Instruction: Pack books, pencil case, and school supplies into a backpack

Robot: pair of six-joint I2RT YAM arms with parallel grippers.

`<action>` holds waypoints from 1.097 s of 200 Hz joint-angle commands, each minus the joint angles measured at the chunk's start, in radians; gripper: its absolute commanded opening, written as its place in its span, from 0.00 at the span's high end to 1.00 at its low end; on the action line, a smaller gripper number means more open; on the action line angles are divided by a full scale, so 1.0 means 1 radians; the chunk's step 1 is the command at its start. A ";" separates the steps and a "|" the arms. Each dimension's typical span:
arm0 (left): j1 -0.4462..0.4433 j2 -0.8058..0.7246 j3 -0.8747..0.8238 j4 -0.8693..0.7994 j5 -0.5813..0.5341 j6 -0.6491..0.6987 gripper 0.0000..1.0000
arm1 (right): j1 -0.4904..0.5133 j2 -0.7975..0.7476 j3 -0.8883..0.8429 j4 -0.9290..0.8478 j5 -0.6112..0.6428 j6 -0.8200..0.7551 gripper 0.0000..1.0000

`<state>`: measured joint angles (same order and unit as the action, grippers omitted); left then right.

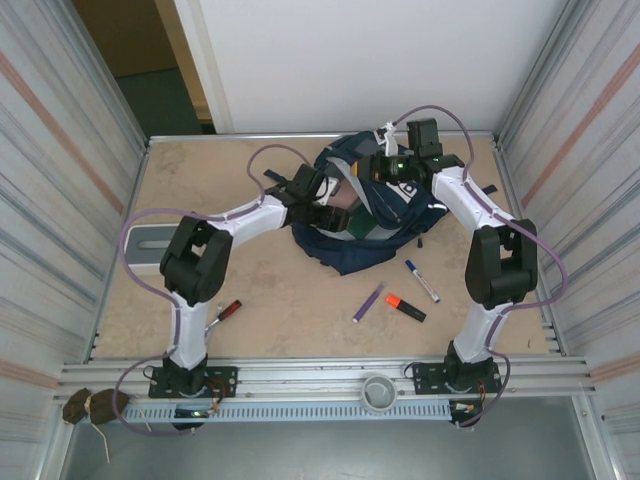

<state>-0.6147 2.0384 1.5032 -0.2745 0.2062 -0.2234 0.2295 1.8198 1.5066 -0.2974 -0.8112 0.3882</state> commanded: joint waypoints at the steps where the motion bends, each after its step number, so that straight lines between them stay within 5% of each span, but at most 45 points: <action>1: 0.002 0.044 0.089 0.098 0.050 -0.016 0.22 | 0.001 -0.025 -0.026 0.000 -0.025 0.007 1.00; 39: 0.001 0.003 0.028 0.143 0.099 0.003 0.21 | -0.010 -0.043 -0.054 -0.008 -0.019 -0.006 1.00; 93: 0.020 -0.347 -0.348 0.250 0.033 0.049 0.17 | -0.002 -0.043 -0.121 0.017 -0.019 -0.006 0.97; 139: 0.127 -0.557 -0.488 0.210 -0.072 0.003 0.15 | 0.100 -0.070 -0.204 -0.078 0.038 -0.102 0.68; 162: 0.162 -0.537 -0.454 0.206 -0.024 -0.019 0.14 | 0.076 -0.163 -0.294 -0.063 0.105 -0.106 0.56; 219: 0.157 -0.248 -0.192 0.132 0.047 -0.018 0.14 | -0.189 -0.314 -0.483 0.058 0.410 0.052 0.32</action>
<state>-0.4545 1.6970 1.2018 -0.1013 0.2089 -0.2337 0.1017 1.5486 1.0718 -0.2901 -0.5949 0.3618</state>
